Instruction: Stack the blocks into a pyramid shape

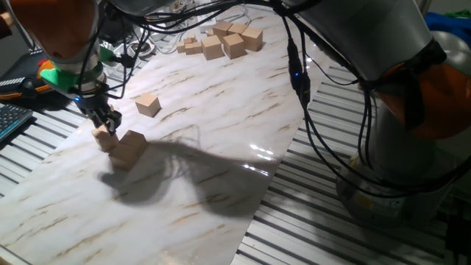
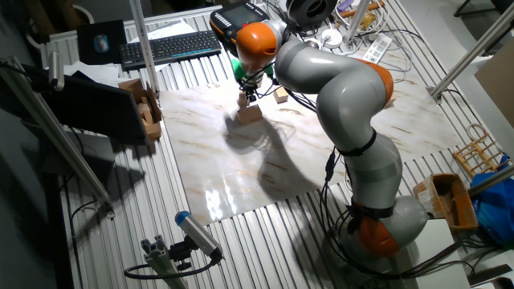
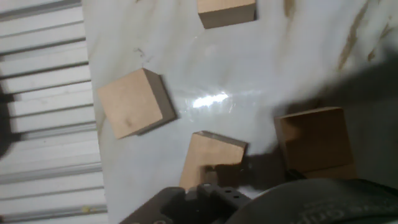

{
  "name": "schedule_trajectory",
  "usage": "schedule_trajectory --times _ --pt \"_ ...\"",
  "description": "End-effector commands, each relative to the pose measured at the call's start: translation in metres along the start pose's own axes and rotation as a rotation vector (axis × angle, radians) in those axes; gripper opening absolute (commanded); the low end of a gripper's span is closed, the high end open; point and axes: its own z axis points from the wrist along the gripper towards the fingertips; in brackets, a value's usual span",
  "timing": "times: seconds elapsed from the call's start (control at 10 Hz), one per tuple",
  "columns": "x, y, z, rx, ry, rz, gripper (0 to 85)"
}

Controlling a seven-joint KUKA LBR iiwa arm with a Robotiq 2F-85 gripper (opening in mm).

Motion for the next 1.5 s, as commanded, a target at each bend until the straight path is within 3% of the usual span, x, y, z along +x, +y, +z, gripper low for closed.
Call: schedule_trajectory --times 0.0,0.4,0.5,1.1,1.4 --pt "0.0 0.0 0.0 -0.012 0.007 0.028 85.0" --pt "-0.004 0.005 0.006 -0.038 0.009 0.032 85.0" --pt "-0.004 0.007 0.008 -0.034 0.009 0.034 68.0" --pt "-0.009 0.023 0.017 -0.019 0.038 0.098 68.0" --pt "-0.008 0.026 0.023 -0.008 0.025 0.125 68.0"
